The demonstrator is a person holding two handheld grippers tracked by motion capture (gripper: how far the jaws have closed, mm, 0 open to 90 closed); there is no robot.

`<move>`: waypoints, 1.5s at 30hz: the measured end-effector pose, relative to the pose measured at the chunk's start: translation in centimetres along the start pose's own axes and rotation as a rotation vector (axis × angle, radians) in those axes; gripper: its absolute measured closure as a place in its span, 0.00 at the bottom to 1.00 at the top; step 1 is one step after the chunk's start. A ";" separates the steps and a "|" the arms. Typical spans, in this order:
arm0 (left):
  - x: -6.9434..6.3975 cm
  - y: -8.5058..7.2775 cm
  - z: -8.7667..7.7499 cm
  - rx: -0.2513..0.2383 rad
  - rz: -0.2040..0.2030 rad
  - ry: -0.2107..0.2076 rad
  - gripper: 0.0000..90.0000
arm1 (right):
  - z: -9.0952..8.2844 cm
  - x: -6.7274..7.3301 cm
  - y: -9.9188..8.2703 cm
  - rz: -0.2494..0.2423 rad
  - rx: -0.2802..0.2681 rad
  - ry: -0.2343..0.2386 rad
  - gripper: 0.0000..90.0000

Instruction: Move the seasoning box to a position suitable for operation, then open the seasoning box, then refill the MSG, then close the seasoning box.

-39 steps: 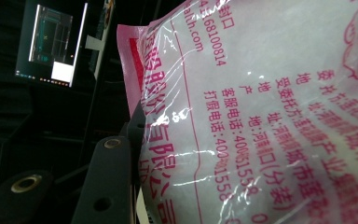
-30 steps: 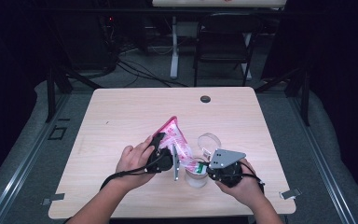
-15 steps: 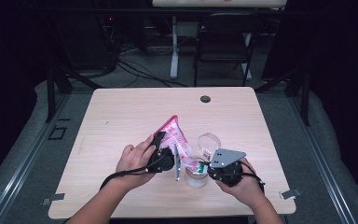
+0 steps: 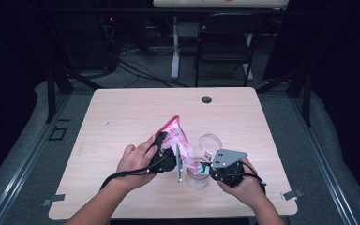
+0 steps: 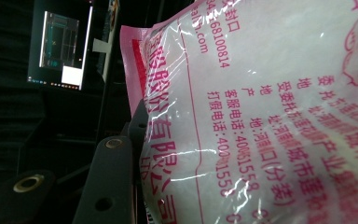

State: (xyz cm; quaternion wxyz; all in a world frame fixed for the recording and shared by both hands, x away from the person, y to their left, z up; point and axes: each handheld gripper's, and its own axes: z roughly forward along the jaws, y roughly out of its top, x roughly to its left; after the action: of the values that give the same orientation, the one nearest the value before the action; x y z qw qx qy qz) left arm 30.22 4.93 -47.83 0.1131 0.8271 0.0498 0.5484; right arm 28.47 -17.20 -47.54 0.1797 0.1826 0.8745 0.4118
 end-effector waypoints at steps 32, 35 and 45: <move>0.3 0.2 -0.2 -0.006 0.004 0.001 0.66 | 0.1 0.0 0.0 0.004 0.003 -0.007 1.00; 0.2 0.2 -0.2 -0.008 0.000 0.002 0.66 | 0.0 0.0 0.0 0.002 0.003 -0.008 1.00; 0.3 0.2 -0.2 -0.010 0.000 0.006 0.66 | 0.0 -0.1 0.0 0.003 0.002 -0.011 1.00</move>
State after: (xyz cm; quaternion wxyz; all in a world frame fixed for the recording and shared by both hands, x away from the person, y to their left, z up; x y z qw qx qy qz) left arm 30.16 4.79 -47.47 0.1169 0.8248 0.0473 0.5512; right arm 28.54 -17.20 -47.54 0.1839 0.1863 0.8737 0.4101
